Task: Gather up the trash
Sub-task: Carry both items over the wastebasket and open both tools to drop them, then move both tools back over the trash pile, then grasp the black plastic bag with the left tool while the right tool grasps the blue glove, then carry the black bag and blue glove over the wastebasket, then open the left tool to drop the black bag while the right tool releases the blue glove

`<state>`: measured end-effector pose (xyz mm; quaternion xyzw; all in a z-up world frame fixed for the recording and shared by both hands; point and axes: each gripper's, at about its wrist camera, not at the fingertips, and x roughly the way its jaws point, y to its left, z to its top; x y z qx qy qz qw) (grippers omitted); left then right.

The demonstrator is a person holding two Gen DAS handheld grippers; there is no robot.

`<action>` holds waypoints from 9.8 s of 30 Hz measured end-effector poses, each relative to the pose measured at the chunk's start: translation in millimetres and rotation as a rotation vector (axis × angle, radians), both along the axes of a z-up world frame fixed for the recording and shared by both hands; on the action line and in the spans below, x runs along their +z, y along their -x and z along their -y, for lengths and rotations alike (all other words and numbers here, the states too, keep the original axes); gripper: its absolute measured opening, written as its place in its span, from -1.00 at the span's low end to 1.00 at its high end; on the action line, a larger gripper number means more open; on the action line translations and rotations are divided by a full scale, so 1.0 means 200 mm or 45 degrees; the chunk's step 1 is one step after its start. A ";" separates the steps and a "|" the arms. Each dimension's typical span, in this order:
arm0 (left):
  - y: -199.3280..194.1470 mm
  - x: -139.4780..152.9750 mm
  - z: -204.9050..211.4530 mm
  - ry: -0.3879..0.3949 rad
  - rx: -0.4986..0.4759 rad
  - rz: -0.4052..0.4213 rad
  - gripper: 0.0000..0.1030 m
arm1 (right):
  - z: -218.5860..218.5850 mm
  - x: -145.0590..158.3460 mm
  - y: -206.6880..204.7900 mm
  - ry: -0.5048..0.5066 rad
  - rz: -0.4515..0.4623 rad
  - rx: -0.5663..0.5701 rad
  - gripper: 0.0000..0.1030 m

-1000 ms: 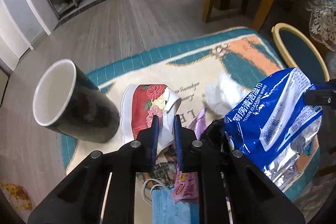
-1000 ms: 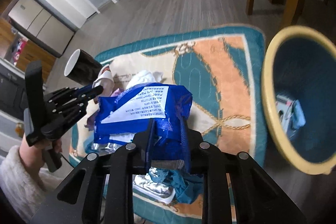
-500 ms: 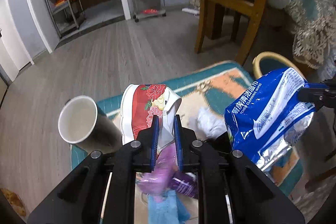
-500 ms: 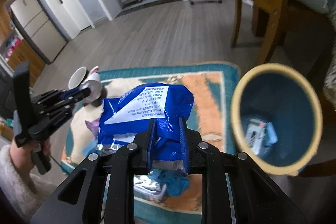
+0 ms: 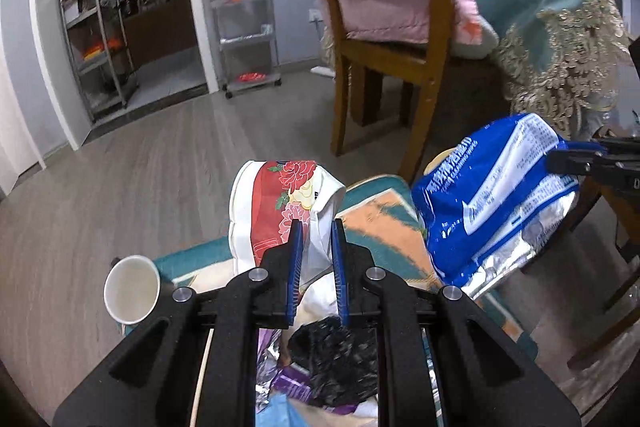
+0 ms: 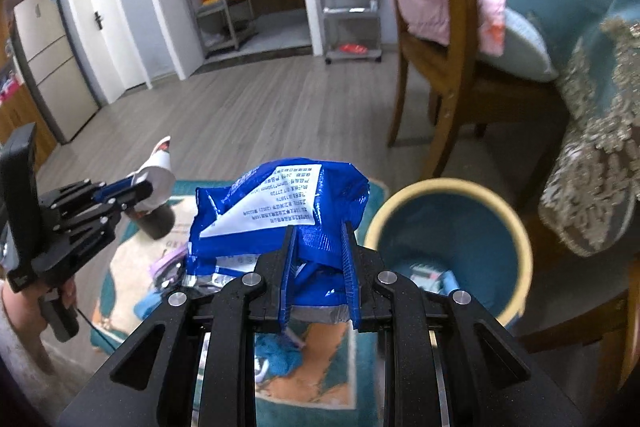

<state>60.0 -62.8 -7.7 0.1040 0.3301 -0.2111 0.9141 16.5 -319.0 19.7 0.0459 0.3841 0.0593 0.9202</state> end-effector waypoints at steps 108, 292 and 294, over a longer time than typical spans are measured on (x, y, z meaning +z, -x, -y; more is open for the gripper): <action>0.10 -0.10 0.15 -0.131 -0.055 0.000 0.88 | 0.39 -0.31 -0.13 0.114 -0.122 -0.319 0.83; -0.08 -0.55 1.15 -0.040 -0.301 -0.243 -0.17 | 0.88 -0.53 -0.19 -0.161 -0.212 -0.538 -0.48; -0.08 -0.53 1.13 -0.022 -0.280 -0.228 0.15 | 0.87 -0.52 -0.19 -0.144 -0.200 -0.543 -0.27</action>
